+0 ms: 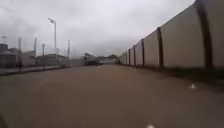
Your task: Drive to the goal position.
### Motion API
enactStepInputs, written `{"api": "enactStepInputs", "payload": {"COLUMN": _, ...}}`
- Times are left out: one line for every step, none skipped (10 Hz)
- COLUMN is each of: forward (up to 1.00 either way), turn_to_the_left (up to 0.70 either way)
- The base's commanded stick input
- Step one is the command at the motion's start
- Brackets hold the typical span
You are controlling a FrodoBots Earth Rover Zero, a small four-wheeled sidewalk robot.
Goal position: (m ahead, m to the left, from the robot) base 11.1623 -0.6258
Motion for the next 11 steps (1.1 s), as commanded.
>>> {"api": "enactStepInputs", "payload": {"forward": 1.00, "turn_to_the_left": 0.00}}
{"api": "enactStepInputs", "payload": {"forward": 1.00, "turn_to_the_left": 0.00}}
{"api": "enactStepInputs", "payload": {"forward": 1.00, "turn_to_the_left": 0.00}}
{"api": "enactStepInputs", "payload": {"forward": 1.00, "turn_to_the_left": 0.00}}
{"api": "enactStepInputs", "payload": {"forward": 1.00, "turn_to_the_left": 0.00}}
{"api": "enactStepInputs", "payload": {"forward": 1.00, "turn_to_the_left": 0.00}}
{"api": "enactStepInputs", "payload": {"forward": 1.00, "turn_to_the_left": 0.00}}
{"api": "enactStepInputs", "payload": {"forward": 1.00, "turn_to_the_left": 0.00}}
{"api": "enactStepInputs", "payload": {"forward": 1.00, "turn_to_the_left": 0.00}}
{"api": "enactStepInputs", "payload": {"forward": 1.00, "turn_to_the_left": 0.00}}
{"api": "enactStepInputs", "payload": {"forward": 1.00, "turn_to_the_left": 0.00}}
